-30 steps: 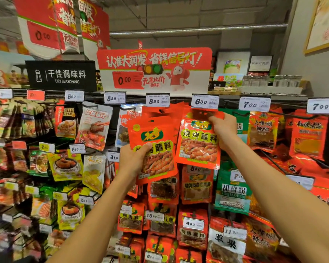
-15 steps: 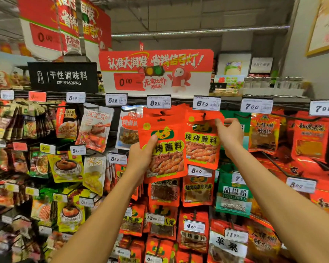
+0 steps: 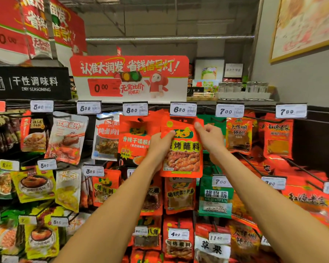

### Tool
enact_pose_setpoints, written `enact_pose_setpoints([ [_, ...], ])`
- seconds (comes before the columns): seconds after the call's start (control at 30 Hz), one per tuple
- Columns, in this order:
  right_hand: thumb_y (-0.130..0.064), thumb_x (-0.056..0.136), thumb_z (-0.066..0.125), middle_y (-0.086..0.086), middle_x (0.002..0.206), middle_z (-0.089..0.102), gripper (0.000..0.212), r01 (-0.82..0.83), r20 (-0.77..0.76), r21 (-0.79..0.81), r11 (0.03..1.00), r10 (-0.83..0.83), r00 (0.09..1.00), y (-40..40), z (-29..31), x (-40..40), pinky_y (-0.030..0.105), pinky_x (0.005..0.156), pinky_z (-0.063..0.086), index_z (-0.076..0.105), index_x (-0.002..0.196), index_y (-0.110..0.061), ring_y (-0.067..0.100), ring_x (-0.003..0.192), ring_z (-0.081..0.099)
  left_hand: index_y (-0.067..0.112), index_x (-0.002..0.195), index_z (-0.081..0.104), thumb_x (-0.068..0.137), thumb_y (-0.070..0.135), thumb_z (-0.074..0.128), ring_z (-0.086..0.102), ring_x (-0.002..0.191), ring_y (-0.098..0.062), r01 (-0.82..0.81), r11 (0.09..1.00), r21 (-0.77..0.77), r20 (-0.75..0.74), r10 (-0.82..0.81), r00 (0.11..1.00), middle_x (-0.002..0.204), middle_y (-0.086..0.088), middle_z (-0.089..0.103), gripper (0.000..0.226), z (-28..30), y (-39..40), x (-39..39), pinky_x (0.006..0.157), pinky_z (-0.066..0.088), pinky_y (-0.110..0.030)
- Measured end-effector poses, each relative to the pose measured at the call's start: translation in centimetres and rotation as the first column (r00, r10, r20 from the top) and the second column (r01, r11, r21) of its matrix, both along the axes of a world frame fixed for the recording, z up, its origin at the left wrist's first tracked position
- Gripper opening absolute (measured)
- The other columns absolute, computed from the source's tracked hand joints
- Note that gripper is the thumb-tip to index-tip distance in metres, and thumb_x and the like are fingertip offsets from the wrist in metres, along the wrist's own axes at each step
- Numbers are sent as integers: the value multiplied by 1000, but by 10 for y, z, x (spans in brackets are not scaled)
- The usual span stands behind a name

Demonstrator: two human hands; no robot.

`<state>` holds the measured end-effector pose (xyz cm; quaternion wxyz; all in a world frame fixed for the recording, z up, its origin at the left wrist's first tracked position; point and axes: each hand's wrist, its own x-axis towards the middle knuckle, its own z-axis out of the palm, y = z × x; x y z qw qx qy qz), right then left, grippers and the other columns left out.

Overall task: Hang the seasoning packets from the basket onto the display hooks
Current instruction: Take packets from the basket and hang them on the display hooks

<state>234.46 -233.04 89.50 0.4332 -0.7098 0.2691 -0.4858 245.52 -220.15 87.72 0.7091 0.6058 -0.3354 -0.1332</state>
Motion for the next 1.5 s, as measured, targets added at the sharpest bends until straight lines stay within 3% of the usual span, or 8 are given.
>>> enact_pose_setpoints([
  [0.23, -40, 92, 66, 1, 57, 46, 47, 82, -14, 12, 997, -82, 997, 4, 7, 9, 35, 58, 30, 43, 55, -20, 18, 57, 42, 6, 91, 72, 98, 49, 56, 73, 87, -31, -161, 987, 16, 12, 161, 987, 89, -12, 76, 46, 15, -10, 5, 75, 56, -41],
  [0.57, -42, 88, 66, -4, 52, 44, 48, 146, -49, -4, 989, -146, 988, -5, 15, 17, 36, 57, 32, 40, 52, -22, 17, 54, 41, 15, 70, 64, 95, 44, 63, 55, 60, -20, -281, 958, 57, -1, 281, 960, 66, -1, 64, 38, 31, -25, 6, 55, 37, -29],
  [0.77, -51, 95, 58, -3, 61, 54, 46, 129, -61, -2, 992, -129, 990, -6, -7, 14, 34, 57, 35, 50, 62, -19, 17, 60, 51, -2, 109, 68, 96, 52, 57, 67, 97, -36, -300, 942, 148, 117, 285, 951, 105, -18, 73, 57, 16, -21, 1, 83, 54, -44],
  [0.9, -46, 95, 61, -13, 88, 62, 24, 128, -91, -41, 991, -131, 987, -1, -29, 0, 33, 71, 42, 59, 100, -22, 15, 90, 62, 6, 135, 56, 96, 42, 59, 57, 123, -36, -357, 915, 186, 312, 290, 905, 130, -15, 64, 54, -7, -9, -10, 104, 46, -52],
  [1.03, -33, 98, 59, 6, 135, 58, 56, 54, -145, -97, 994, -68, 987, 9, -54, -5, 38, 101, 43, 40, 147, -12, 27, 125, 55, 8, 155, 33, 97, 29, 62, 37, 145, -29, -376, 905, 201, 428, 264, 864, 157, -11, 41, 68, -41, 0, -17, 120, 30, -43],
  [1.13, -29, 104, 50, 9, 149, 50, 57, -16, -181, -125, 992, -7, 983, 11, -66, 5, 38, 108, 38, 29, 154, -11, 31, 136, 47, 10, 158, 27, 94, 32, 67, 38, 145, -32, -336, 912, 235, 404, 223, 887, 158, -9, 41, 78, -55, -8, -15, 118, 33, -44],
  [1.33, -30, 108, 39, 20, 157, 38, 60, -14, -287, -158, 987, -33, 957, -16, -62, 36, 45, 115, 35, 18, 157, -3, 37, 144, 37, 16, 128, 57, 90, 21, 69, 64, 109, -27, -375, 914, 153, 355, 304, 884, 114, -1, 69, 40, -55, -35, 2, 84, 44, -30],
  [1.5, -32, 108, 38, 23, 149, 44, 52, 41, -330, -181, 983, -100, 939, -46, -53, 62, 45, 105, 38, 30, 148, 0, 40, 137, 42, 5, 140, 50, 96, 18, 58, 56, 124, -38, -471, 870, 149, 399, 382, 833, 130, -18, 64, 47, -49, -66, 17, 100, 43, -39],
])
